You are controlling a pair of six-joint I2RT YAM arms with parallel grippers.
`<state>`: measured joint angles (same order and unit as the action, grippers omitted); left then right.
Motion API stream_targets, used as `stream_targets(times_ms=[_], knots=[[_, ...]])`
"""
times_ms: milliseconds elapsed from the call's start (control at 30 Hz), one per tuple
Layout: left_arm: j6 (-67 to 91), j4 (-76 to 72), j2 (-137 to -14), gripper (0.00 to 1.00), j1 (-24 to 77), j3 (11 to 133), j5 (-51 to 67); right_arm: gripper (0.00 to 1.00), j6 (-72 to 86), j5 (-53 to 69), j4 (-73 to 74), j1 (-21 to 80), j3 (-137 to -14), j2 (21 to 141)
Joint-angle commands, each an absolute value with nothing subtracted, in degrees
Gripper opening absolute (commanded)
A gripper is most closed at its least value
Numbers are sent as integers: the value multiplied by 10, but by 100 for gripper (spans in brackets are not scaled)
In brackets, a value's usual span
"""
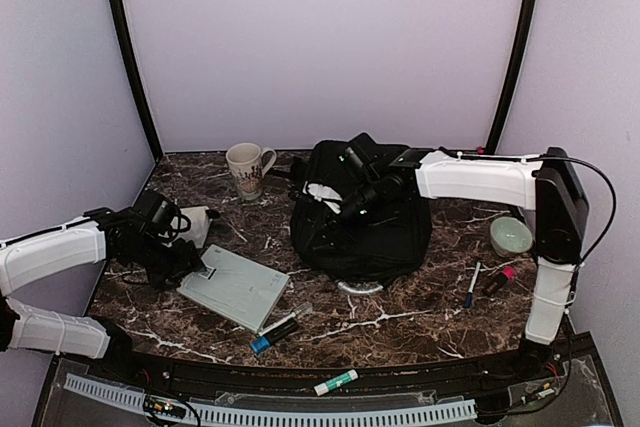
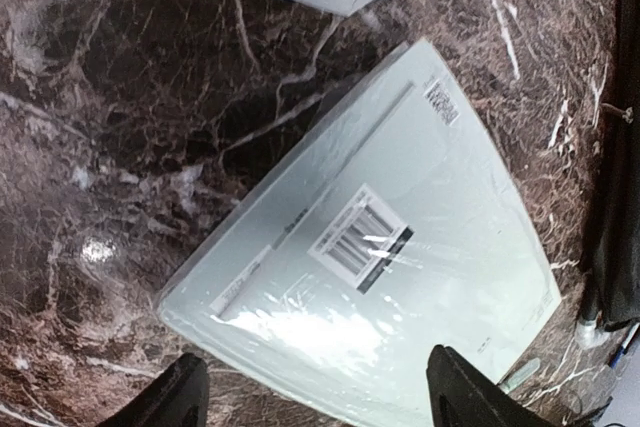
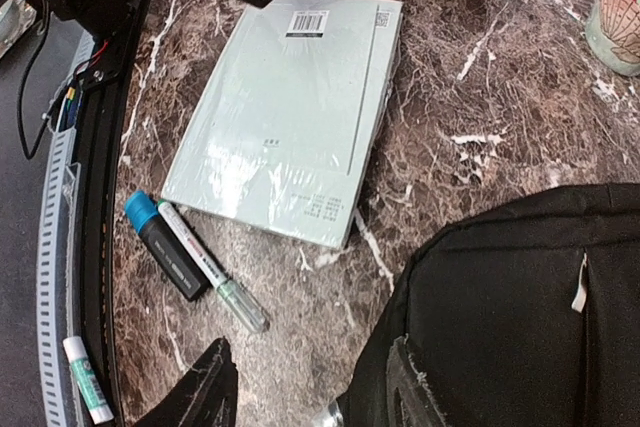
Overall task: Pack the student bag
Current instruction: Pick up the book from the center of the board.
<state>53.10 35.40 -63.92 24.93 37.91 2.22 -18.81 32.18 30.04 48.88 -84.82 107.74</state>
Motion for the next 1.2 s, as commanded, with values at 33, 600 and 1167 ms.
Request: stream_targets(times_ms=[33,600,1167], knots=[[573,284,-624,73,250,321,118,50,-140,297,344,516,-961,1171],[604,86,-700,74,253,261,88,48,-22,325,353,540,-1126,1405],[422,236,-697,78,250,411,40,47,16,314,321,509,-1029,1372]])
